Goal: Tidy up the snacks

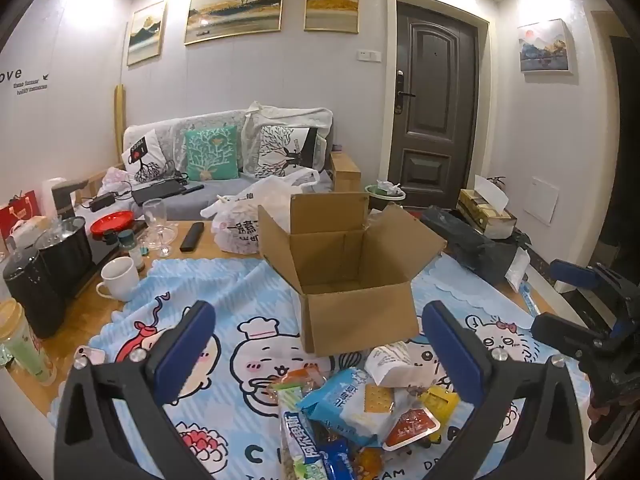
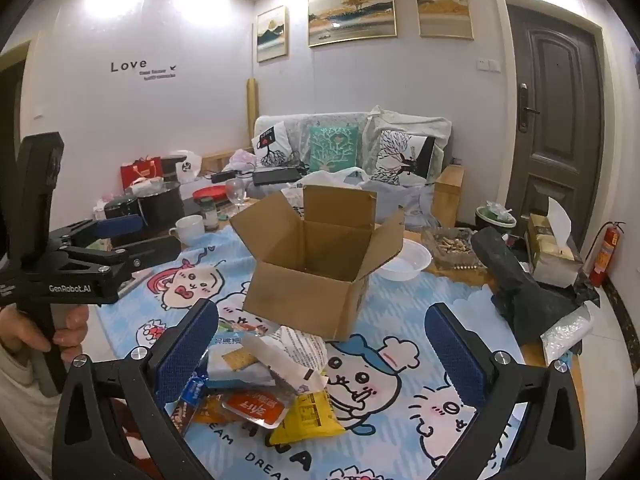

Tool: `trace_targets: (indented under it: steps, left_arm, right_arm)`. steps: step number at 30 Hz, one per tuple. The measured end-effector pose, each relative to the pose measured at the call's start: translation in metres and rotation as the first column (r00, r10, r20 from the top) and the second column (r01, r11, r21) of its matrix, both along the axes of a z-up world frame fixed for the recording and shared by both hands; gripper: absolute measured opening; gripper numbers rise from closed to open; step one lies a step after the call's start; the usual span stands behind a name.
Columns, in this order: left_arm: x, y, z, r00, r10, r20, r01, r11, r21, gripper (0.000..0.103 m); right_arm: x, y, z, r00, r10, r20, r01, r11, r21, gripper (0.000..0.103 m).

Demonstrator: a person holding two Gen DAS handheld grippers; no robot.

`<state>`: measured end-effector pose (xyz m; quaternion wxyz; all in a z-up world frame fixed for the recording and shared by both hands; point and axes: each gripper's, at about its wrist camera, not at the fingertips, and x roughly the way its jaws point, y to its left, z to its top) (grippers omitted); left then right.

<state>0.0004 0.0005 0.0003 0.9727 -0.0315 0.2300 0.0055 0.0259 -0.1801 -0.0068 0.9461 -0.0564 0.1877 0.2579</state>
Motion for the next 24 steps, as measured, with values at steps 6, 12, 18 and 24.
trace_targets:
  steps: [6,12,18,24]
  left_arm:
    - [0.002,0.005,0.002,1.0,-0.011,0.018,0.012,1.0,-0.01,0.102]
    - [-0.013,-0.005,0.008,0.999,-0.014,0.035,0.014,1.0,0.006,0.102]
    - [-0.015,-0.007,0.009,0.999,-0.023,0.034,0.022,1.0,0.008,0.102]
    - [-0.017,-0.008,0.009,0.999,-0.024,0.037,0.024,1.0,0.005,0.102]
  right_arm:
    - [-0.003,0.0,0.003,1.0,-0.004,0.02,0.004,1.0,-0.015,0.103]
    - [-0.005,0.0,0.01,1.0,-0.008,0.029,0.009,1.0,-0.022,0.103]
    - [-0.007,0.001,0.011,0.999,-0.01,0.041,0.011,1.0,-0.025,0.103]
    - [-0.008,0.001,0.013,0.999,-0.015,0.044,0.016,1.0,-0.024,0.103]
